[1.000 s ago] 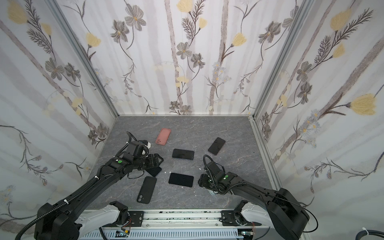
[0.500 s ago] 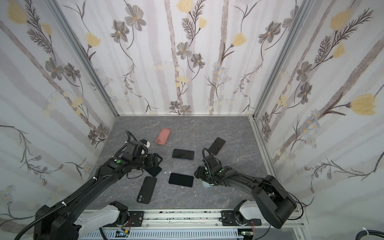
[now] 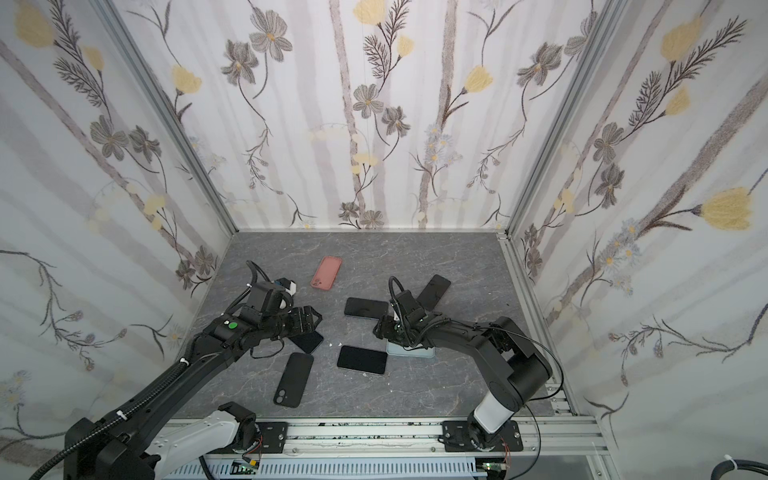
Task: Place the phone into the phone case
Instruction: 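Lower the right gripper onto the purple-edged black phone and grasp it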
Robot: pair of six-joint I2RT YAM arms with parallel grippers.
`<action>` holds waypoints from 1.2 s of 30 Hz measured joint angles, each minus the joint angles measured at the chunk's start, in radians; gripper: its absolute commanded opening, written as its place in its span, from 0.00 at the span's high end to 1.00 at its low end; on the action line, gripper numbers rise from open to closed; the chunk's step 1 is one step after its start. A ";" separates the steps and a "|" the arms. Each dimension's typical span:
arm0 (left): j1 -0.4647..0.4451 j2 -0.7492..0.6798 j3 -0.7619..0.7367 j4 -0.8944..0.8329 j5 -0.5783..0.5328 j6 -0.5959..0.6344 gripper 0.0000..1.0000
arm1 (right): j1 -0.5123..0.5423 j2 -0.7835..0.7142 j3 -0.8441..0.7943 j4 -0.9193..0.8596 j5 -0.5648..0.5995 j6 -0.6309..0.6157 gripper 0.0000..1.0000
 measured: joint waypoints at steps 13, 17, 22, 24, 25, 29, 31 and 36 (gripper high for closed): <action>0.000 -0.095 0.030 -0.012 -0.078 -0.002 0.17 | 0.036 -0.183 0.176 -0.270 0.012 -0.259 0.25; 0.000 -0.150 0.028 -0.008 -0.105 -0.006 0.17 | 0.091 -0.215 0.206 -0.327 0.020 -0.508 0.19; 0.000 -0.218 0.012 -0.007 -0.124 -0.008 0.17 | 0.161 -0.212 0.220 -0.378 0.019 -0.870 0.12; 0.000 -0.249 0.000 -0.008 -0.132 -0.007 0.17 | 0.187 -0.192 0.221 -0.389 0.008 -0.999 0.10; 0.000 -0.264 -0.007 -0.008 -0.134 -0.007 0.16 | 0.191 -0.177 0.222 -0.396 0.002 -1.049 0.10; 0.000 -0.327 -0.037 -0.008 -0.146 -0.004 0.16 | 0.192 -0.071 0.253 -0.441 0.025 -1.192 0.10; 0.000 -0.357 -0.049 -0.011 -0.157 -0.004 0.15 | 0.197 0.002 0.281 -0.455 0.034 -1.232 0.10; 0.000 -0.388 -0.060 -0.011 -0.181 -0.005 0.15 | 0.212 0.108 0.299 -0.492 0.065 -1.280 0.07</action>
